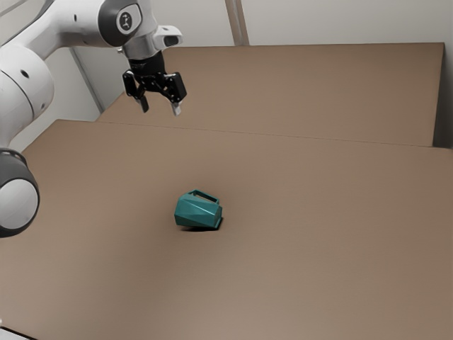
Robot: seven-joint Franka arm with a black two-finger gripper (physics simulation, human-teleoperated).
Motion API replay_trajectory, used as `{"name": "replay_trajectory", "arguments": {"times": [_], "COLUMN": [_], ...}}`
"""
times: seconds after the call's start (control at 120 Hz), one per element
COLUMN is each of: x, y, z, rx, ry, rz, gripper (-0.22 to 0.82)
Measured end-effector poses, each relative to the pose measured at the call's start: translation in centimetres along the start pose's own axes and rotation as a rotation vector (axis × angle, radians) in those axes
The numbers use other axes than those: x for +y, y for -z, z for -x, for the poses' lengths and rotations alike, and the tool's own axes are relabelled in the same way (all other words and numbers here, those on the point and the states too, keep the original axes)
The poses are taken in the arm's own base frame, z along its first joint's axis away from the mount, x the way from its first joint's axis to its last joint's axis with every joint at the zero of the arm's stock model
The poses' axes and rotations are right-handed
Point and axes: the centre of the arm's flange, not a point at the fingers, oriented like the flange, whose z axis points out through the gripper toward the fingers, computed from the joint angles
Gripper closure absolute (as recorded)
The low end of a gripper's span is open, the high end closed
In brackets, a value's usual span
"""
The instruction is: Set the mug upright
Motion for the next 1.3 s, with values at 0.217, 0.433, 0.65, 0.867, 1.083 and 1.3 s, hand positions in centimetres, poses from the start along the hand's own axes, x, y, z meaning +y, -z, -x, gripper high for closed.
{"name": "replay_trajectory", "arguments": {"times": [0.217, 0.433, 0.65, 0.867, 1.083, 1.3], "x": [-0.1, -2.4, -11.0, -16.7, -17.4, -16.4], "y": [0.2, -4.1, -9.1, -15.3, -20.7, -23.1], "z": [0.5, 1.1, 2.7, 4.3, 5.0, 6.7], "rx": [-0.001, -0.096, -0.174, -0.195, -0.179, -0.109], "ry": [0.002, 0.043, 0.162, 0.222, 0.180, 0.064], "rz": [-0.002, 0.057, 0.235, 0.491, 0.675, 0.778], "gripper": [0.00, 0.00, 0.00, 0.00, 0.00, 0.00]}}
